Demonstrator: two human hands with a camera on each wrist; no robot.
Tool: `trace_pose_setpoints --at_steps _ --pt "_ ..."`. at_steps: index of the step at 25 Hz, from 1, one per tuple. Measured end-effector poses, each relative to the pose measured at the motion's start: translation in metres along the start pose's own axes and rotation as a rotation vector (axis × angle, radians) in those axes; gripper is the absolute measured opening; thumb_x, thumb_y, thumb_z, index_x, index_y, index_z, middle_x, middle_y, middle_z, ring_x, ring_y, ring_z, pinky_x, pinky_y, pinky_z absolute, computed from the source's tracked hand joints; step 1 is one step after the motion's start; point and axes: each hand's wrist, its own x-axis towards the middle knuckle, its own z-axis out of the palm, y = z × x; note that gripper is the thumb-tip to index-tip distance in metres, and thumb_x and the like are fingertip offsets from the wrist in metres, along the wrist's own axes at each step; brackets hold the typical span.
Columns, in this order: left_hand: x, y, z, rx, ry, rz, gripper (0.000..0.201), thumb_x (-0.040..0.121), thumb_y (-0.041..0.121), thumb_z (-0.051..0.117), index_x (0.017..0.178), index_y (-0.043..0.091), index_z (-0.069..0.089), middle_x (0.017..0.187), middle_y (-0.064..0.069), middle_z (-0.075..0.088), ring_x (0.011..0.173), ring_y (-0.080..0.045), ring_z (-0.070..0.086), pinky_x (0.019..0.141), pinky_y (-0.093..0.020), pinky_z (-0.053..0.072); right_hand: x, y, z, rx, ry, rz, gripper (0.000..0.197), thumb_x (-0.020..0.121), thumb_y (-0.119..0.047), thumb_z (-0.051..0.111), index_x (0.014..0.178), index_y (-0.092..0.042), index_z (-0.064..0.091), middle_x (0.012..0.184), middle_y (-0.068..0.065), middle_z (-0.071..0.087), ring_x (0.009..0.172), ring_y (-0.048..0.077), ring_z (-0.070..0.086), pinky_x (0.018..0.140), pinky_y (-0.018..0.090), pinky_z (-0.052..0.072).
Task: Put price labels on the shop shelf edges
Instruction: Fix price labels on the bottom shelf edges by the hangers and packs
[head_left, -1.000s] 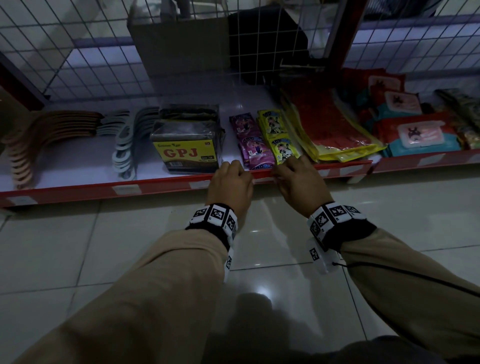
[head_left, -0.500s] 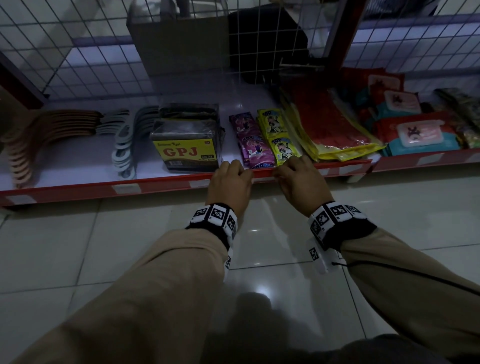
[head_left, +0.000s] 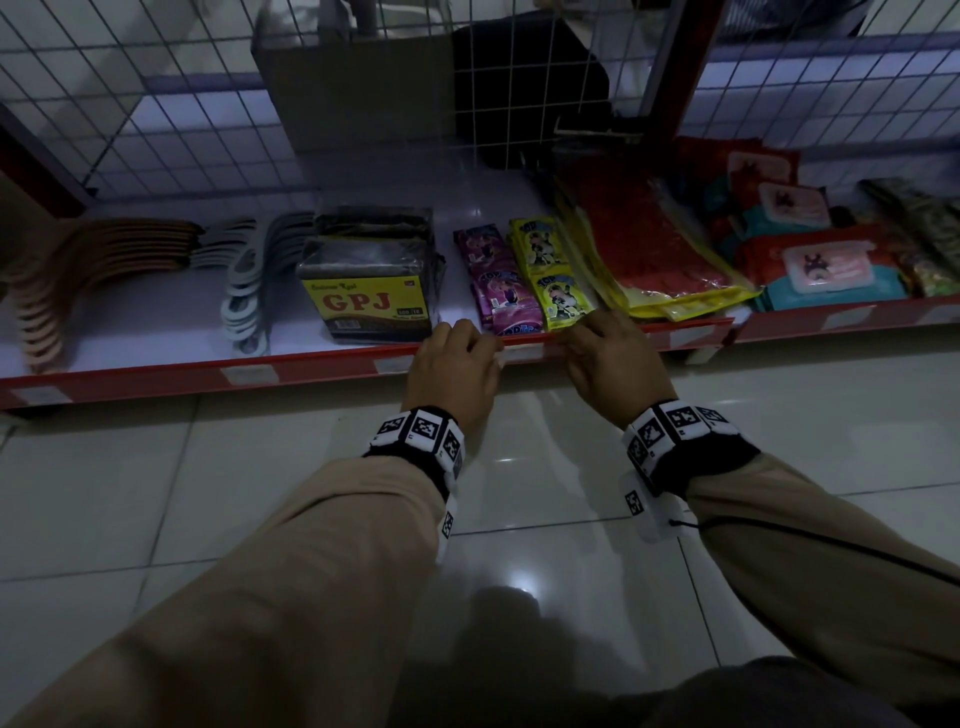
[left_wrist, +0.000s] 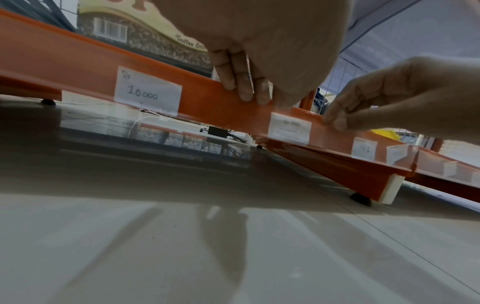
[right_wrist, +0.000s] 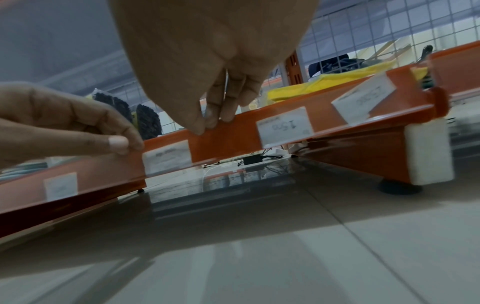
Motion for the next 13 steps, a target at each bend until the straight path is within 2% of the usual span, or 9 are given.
trace_pose_setpoints --at_steps 4,7,10,13 --pt "0.002 0.009 -0.006 0.128 0.029 -0.014 0.025 0.092 0.031 0.048 0.107 0.016 0.061 0.11 -0.006 0.053 0.103 -0.027 0.043 0.083 -0.036 0.032 -0.01 0.015 -0.01 -0.115 0.022 0.056 0.018 0.071 -0.009 0.065 0.088 -0.003 0.063 0.094 0.02 0.06 0.084 0.037 0.052 0.07 0.042 0.044" --pt "0.009 0.025 -0.011 0.151 0.06 0.014 0.026 0.088 0.03 0.052 0.107 0.016 0.061 0.112 -0.006 0.053 0.105 -0.027 0.044 0.085 -0.037 0.033 -0.018 0.029 -0.015 -0.145 0.01 0.125 0.024 0.073 -0.01 0.063 0.096 -0.003 0.064 0.099 0.02 0.058 0.089 0.037 0.051 0.073 0.044 0.044" --pt "0.016 0.052 -0.007 0.128 0.0 0.12 0.033 0.089 0.029 0.05 0.12 0.018 0.055 0.122 -0.004 0.05 0.113 -0.026 0.042 0.091 -0.037 0.032 -0.026 0.037 -0.018 -0.145 0.028 0.15 0.036 0.07 -0.009 0.068 0.105 -0.002 0.064 0.101 0.021 0.058 0.092 0.039 0.052 0.075 0.043 0.044" --pt "0.018 0.078 0.005 0.116 -0.088 0.174 0.047 0.091 0.026 0.048 0.137 0.018 0.041 0.135 -0.003 0.043 0.122 -0.026 0.038 0.098 -0.038 0.029 -0.028 0.046 -0.017 -0.11 0.012 0.146 0.042 0.07 -0.007 0.068 0.111 -0.002 0.063 0.104 0.021 0.059 0.095 0.039 0.053 0.078 0.044 0.045"
